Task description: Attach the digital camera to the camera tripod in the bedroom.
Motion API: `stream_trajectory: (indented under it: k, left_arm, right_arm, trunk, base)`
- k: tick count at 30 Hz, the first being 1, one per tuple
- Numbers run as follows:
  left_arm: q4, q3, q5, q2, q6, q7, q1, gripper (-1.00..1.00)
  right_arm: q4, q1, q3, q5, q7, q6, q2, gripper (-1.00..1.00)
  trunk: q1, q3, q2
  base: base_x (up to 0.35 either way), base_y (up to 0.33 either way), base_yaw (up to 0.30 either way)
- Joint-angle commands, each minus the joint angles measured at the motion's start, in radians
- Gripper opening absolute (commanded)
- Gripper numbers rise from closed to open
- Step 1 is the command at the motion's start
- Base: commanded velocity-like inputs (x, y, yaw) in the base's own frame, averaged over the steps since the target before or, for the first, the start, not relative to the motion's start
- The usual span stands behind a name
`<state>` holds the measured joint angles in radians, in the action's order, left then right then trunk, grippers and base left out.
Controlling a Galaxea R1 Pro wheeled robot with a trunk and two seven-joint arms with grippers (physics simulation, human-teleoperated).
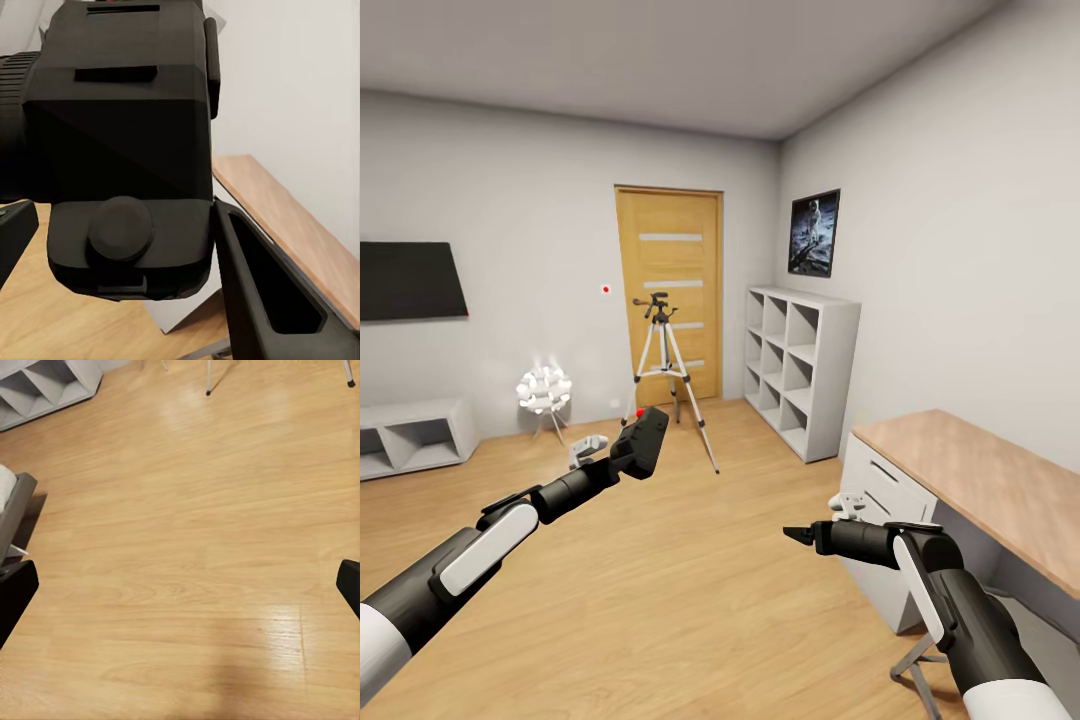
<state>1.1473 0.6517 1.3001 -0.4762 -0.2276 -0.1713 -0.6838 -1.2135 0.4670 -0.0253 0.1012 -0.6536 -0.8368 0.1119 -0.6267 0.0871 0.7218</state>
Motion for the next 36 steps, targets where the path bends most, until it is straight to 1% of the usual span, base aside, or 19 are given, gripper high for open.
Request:
stream_trajectory:
  k: [1, 21, 36]
  left_arm:
    - [0.0, 0.002, 0.008, -0.001, -0.002, -0.004, -0.001, -1.0]
    - [-0.002, 0.002, 0.01, -0.001, -0.002, -0.002, -0.001, -1.0]
    - [-0.023, 0.003, 0.011, 0.001, -0.001, -0.002, -0.002, -1.0]
  right_arm:
    - [0.0, 0.001, -0.001, 0.01, 0.003, -0.009, 0.0, 1.0]
    - [0.0, 0.001, -0.002, 0.014, 0.004, -0.01, 0.001, 1.0]
    - [0.0, 0.001, -0.001, 0.014, 0.005, -0.009, 0.001, 1.0]
  trunk:
    - [0.004, -0.001, -0.006]
    - [0.08, -0.064, -0.146]
    - [0.138, -0.111, -0.251]
  base:
    - [0.0, 0.0, 0.0]
    - [0.0, 0.0, 0.0]
    - [0.0, 0.0, 0.0]
